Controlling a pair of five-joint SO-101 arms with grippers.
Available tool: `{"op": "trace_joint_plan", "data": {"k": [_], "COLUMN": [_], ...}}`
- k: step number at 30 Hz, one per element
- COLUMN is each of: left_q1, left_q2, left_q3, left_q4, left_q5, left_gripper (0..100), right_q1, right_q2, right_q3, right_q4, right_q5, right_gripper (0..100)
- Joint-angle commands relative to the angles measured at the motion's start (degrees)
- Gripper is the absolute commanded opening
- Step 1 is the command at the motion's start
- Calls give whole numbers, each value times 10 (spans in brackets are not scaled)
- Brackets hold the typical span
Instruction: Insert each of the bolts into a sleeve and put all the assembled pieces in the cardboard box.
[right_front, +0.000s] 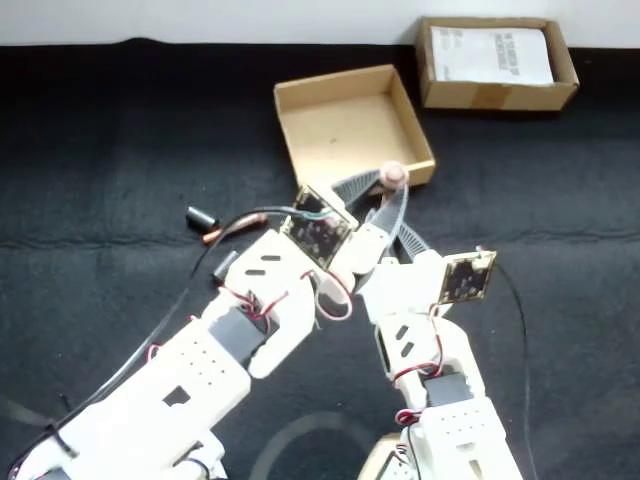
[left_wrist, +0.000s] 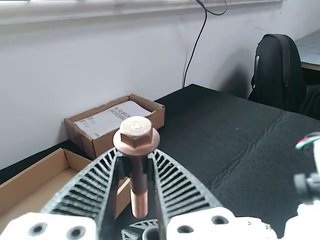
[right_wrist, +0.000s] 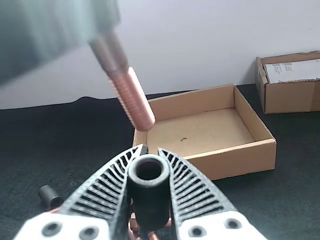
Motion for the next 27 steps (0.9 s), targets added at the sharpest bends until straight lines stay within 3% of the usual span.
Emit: {"op": "trace_joint_plan", "data": {"k": [1, 23, 27], "left_q1": [15, 13, 12], "left_q2": [-41, -29, 16], "left_q3": [-37, 21, 7], "left_q4": [53, 52, -5], "left_q5": [1, 1, 4], "left_gripper": [9, 9, 9], "right_q1": [-4, -4, -4], "right_q2": [0, 0, 0], "right_q3": [73, 73, 73], "right_q4": [1, 1, 1], "right_q5": [-3, -3, -3], "right_gripper": [6, 6, 6]}}
